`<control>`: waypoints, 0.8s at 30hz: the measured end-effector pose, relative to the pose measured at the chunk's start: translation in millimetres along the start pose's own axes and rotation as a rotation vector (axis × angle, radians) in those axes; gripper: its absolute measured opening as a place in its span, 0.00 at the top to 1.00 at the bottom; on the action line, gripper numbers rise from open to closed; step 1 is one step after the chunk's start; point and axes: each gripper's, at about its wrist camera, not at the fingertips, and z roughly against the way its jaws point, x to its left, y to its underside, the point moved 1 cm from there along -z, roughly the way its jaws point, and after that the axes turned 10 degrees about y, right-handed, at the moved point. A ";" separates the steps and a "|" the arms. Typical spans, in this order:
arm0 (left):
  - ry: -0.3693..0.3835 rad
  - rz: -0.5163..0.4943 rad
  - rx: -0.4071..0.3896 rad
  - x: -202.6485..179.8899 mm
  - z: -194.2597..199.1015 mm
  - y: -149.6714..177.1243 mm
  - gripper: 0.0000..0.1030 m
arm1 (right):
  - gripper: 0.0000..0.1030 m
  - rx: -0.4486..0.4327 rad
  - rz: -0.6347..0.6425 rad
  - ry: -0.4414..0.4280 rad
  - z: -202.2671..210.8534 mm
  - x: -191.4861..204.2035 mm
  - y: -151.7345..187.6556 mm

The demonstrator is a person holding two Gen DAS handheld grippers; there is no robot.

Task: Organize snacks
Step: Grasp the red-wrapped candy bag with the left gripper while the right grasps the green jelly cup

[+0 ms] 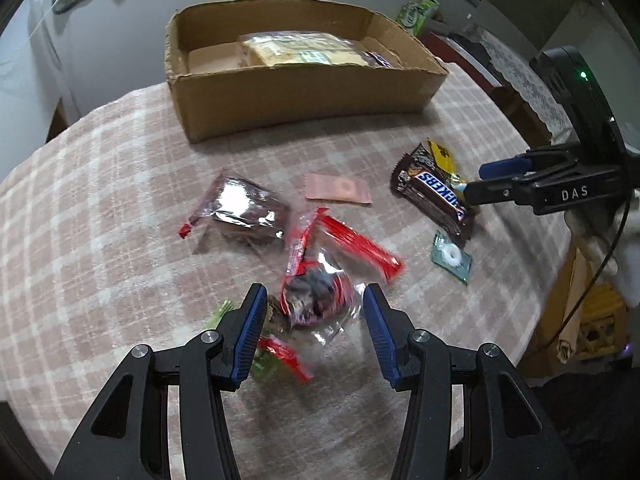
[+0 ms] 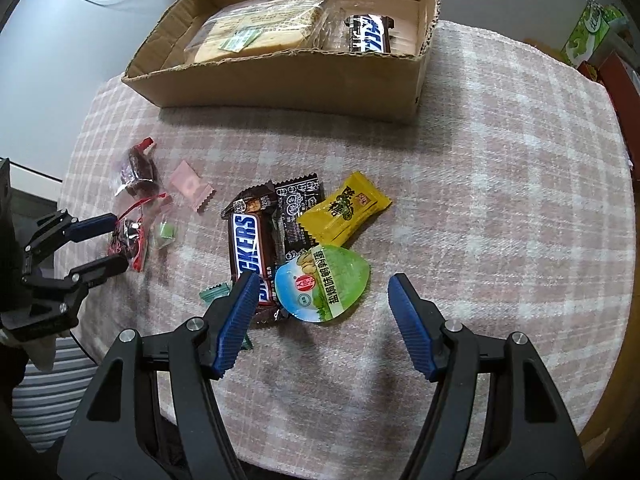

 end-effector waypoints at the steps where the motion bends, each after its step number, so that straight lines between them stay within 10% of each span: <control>1: -0.024 -0.019 0.002 -3.0 -1.0 -0.9 0.53 | 0.32 0.000 0.000 -0.002 0.3 0.0 -0.1; 9: -0.067 -0.147 0.051 -13.1 -14.6 -9.6 0.50 | 0.33 -0.003 0.004 0.001 3.7 -1.1 0.7; 24: -0.047 -0.053 0.026 -9.8 -33.0 -9.2 0.61 | 0.52 0.027 0.128 0.060 -10.3 24.1 -5.8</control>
